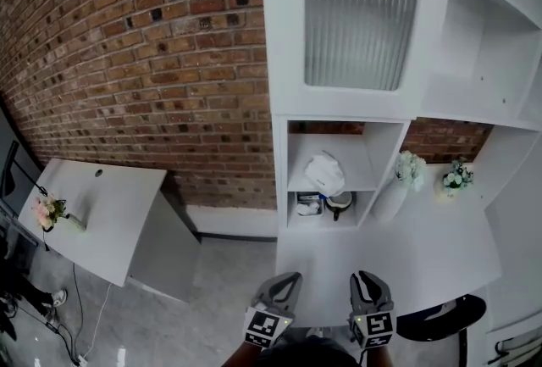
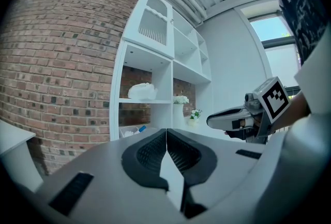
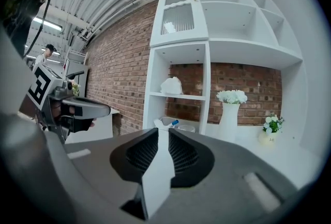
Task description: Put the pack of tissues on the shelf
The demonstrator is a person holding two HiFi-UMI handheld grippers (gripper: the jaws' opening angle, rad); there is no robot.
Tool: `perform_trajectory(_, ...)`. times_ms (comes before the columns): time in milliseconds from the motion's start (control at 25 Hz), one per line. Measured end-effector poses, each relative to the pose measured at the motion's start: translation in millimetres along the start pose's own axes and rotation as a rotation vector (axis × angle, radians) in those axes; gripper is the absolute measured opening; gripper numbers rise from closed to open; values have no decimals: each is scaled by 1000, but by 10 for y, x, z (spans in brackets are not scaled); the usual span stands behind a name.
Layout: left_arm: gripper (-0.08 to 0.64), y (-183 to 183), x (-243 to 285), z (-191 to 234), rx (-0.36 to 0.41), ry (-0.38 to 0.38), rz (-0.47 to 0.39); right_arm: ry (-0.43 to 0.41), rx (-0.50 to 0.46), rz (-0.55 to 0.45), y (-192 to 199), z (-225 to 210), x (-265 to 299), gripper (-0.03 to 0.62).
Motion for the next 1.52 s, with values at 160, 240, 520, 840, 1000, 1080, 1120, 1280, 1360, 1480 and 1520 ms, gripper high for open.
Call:
perform_trajectory(160,11,31,30,-5,0,-1,-4,7,0,-15,-28,9,1,22)
perform_trajectory(240,11,77,45,-14,-2,2,-5,16,3,-39,-69,9,-1,7)
perform_trajectory(520,11,122,58,-13,-12,-4,-3,52,-6,-34,-48,-53,-13,5)
perform_trajectory(840,12,69,91,-9,-13,-1,-12,52,-12,-16,-30,-44,12,5)
perform_trajectory(1000,11,90,101,10,-11,-2,-14,57,-22,-13,-40,-52,30,5)
perform_trajectory(1080,11,88,103,23,-11,-4,-13,59,-23,-13,-42,-53,39,5)
perform_trajectory(1120,11,90,105,31,-10,-6,-15,59,-23,-13,-44,-53,46,5)
perform_trajectory(1280,11,64,95,55,-15,-11,-14,57,-25,-7,-50,-34,65,5)
perform_trajectory(1360,11,77,91,70,-16,-14,-10,55,-26,-4,-46,-22,72,5)
perform_trajectory(1480,11,89,96,92,-15,-14,-10,51,-28,-1,-42,-12,96,5)
perform_trajectory(1520,11,101,101,102,-13,-15,-11,49,-29,0,-42,-10,105,5)
Point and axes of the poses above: the fingertips, and each gripper's own axes: x forward along the fingers, z to its left, y out of its underside, the point moved 4 cm from there along -x, backward along the fingers, and after that the axes turned 7 degrees about z, right-handed, at the moved point
